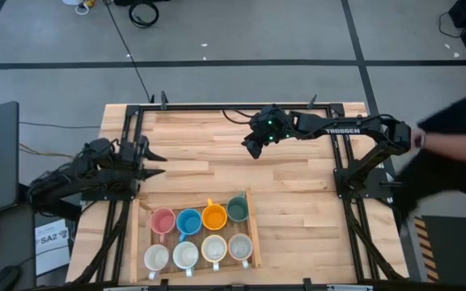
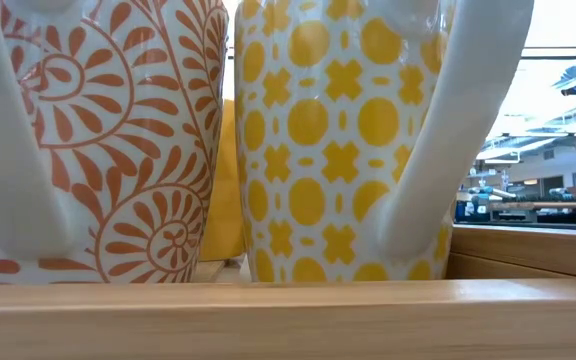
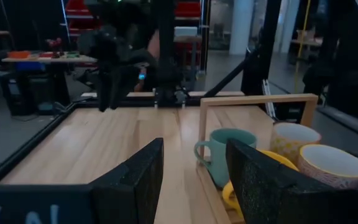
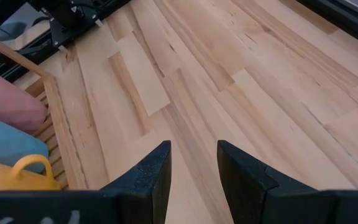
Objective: Place coffee mugs
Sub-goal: Return to Home Position
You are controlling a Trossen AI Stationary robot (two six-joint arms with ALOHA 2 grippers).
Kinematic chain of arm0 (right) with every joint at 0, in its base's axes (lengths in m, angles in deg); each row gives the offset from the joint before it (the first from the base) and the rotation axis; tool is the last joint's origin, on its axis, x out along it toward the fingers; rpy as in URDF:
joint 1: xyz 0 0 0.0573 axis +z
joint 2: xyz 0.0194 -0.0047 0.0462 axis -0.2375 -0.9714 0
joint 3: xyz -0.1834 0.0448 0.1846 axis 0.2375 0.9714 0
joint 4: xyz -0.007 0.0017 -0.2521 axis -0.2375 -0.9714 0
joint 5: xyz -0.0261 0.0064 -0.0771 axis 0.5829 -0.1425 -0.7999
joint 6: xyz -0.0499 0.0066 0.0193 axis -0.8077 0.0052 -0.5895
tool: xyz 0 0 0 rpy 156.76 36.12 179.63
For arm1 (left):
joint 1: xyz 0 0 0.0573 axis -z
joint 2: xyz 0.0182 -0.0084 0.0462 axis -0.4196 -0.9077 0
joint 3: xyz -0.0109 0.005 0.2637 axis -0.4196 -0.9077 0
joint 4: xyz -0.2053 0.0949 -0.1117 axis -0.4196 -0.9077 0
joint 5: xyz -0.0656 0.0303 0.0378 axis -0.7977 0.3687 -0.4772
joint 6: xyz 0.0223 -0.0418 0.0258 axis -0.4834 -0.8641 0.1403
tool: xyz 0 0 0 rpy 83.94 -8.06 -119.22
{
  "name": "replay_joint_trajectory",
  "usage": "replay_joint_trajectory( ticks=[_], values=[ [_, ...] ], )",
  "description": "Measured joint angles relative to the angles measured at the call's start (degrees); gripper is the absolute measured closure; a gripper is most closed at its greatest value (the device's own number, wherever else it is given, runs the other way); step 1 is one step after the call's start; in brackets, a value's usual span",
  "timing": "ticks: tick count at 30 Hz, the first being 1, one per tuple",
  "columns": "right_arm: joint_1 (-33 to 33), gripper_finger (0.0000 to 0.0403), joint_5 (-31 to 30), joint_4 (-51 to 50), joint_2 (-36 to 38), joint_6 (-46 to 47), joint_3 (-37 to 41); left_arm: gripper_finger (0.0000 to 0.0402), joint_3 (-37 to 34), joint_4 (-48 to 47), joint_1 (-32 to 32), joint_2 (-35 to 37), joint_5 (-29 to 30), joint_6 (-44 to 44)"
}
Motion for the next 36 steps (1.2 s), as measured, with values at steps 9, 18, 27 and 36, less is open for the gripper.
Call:
replay_joint_trajectory(
  ticks=[9,18,27,36],
  values=[
    [0.9,0.0267,0.0,0.0,0.0,0.0,0.0,0.0221,-10.6,11.6,0.0,2.9,3.9,-3.1],
    [0.9,0.0267,0.0,-0.1,0.0,0.0,0.0,0.0221,-16.6,21.4,0.8,2.9,5.1,-5.5],
    [2.0,0.0267,-0.6,0.6,0.0,0.0,0.0,0.0221,-16.6,20.6,7.9,2.9,9.6,-4.4],
    [9.2,0.0267,-1.6,5.3,0.0,-0.3,0.0,0.0221,-16.6,17.6,17.2,2.8,23.8,-4.3]
  ],
)
